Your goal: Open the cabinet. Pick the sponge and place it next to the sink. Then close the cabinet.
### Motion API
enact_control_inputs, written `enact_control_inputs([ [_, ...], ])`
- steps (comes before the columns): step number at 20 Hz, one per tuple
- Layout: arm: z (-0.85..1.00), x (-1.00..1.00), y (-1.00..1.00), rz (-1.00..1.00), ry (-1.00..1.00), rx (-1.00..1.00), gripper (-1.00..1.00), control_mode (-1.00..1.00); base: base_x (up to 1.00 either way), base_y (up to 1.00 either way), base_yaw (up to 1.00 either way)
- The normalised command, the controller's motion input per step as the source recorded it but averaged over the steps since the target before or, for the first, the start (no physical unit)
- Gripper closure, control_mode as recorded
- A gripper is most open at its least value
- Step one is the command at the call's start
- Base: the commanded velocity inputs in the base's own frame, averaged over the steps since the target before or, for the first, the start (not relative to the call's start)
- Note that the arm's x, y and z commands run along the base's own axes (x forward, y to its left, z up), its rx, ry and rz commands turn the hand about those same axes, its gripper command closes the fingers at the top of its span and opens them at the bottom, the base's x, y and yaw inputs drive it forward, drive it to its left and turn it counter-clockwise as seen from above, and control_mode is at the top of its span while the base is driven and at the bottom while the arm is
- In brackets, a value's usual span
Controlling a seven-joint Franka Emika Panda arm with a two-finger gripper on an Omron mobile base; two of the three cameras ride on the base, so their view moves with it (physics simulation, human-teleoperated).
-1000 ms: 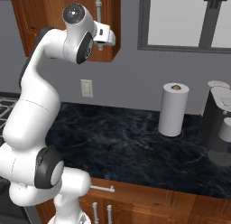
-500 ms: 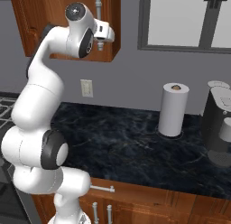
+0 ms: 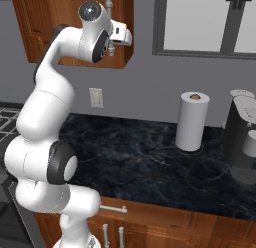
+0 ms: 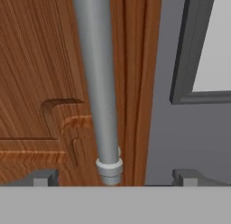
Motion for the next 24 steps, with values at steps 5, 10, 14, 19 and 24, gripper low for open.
enact_control_inputs([
  [5,0.00,0.18,-0.01,0.00,0.00,0.00,-1.00,-1.00,0.00,0.00,0.00],
  [10,0.00,0.19,0.00,0.00,0.00,0.00,-1.00,-1.00,0.00,0.00,0.00],
  [14,0.00,0.22,0.00,0.00,0.00,0.00,-1.00,-1.00,0.00,0.00,0.00],
  [19,0.00,0.22,0.02,0.00,0.00,0.00,-1.00,-1.00,0.00,0.00,0.00],
  [24,0.00,0.39,0.03,0.00,0.00,0.00,-1.00,-1.00,0.00,0.00,0.00],
])
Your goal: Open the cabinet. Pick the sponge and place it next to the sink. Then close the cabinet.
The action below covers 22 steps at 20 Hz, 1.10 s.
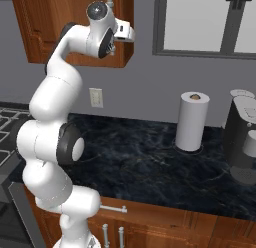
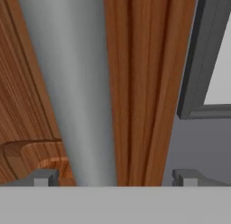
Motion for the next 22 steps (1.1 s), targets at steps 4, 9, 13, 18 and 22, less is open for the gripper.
enact_control_inputs([
  [4,0.00,0.37,0.00,-0.01,0.00,0.00,-1.00,-1.00,0.00,0.00,0.00],
  [9,0.00,0.33,0.00,-0.03,0.00,0.00,-1.00,-1.00,0.00,0.00,0.00],
  [13,0.00,0.00,0.00,0.00,0.00,0.00,-1.00,-1.00,0.00,0.00,0.00],
  [18,0.00,0.00,0.00,0.00,0.00,0.00,1.00,-1.00,0.00,0.00,0.00],
  [22,0.00,0.00,0.00,0.00,0.00,0.00,1.00,-1.00,0.00,0.00,0.00],
])
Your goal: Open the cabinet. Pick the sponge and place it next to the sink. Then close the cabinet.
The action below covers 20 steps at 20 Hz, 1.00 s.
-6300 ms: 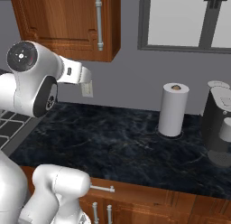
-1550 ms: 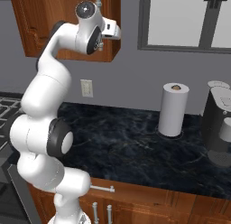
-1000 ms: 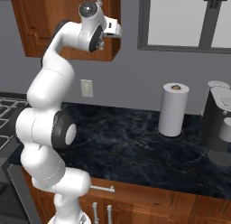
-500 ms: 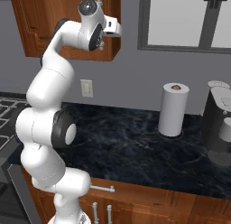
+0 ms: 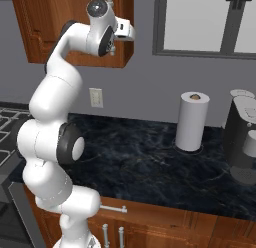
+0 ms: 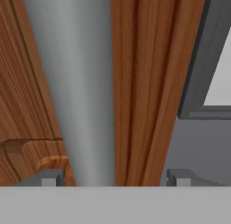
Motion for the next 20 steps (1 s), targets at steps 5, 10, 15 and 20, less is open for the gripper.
enact_control_inputs([
  [5,0.00,0.00,0.00,0.00,0.00,0.00,1.00,-1.00,0.00,0.00,0.00],
  [10,0.00,-0.02,0.00,0.00,0.00,0.00,1.00,-1.00,0.00,0.00,0.00],
  [15,0.01,-0.37,0.03,0.00,-0.01,0.00,1.00,-1.00,0.00,0.00,0.00],
  [20,0.04,-0.43,0.11,0.00,0.00,0.00,1.00,-1.00,0.00,0.00,0.00],
])
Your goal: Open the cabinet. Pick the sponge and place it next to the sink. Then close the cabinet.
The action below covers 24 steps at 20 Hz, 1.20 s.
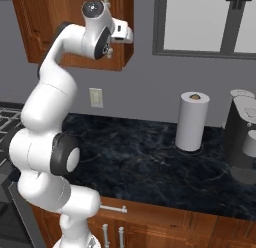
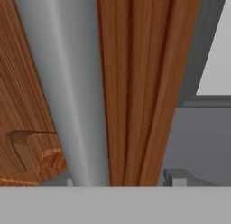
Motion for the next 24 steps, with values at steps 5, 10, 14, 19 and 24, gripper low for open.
enact_control_inputs([
  [5,0.01,-0.45,0.19,0.00,0.00,0.00,1.00,-1.00,0.00,0.00,0.00],
  [10,0.00,-0.47,0.29,0.00,0.00,0.00,1.00,-1.00,0.00,0.00,0.00],
  [14,0.00,-0.46,0.40,0.00,-0.03,0.00,1.00,-1.00,0.00,0.00,0.00],
  [19,0.00,-0.43,0.49,0.00,-0.02,0.00,1.00,-1.00,0.00,0.00,0.00],
  [24,0.00,-0.45,0.55,0.00,-0.02,0.00,1.00,-1.00,0.00,0.00,0.00],
])
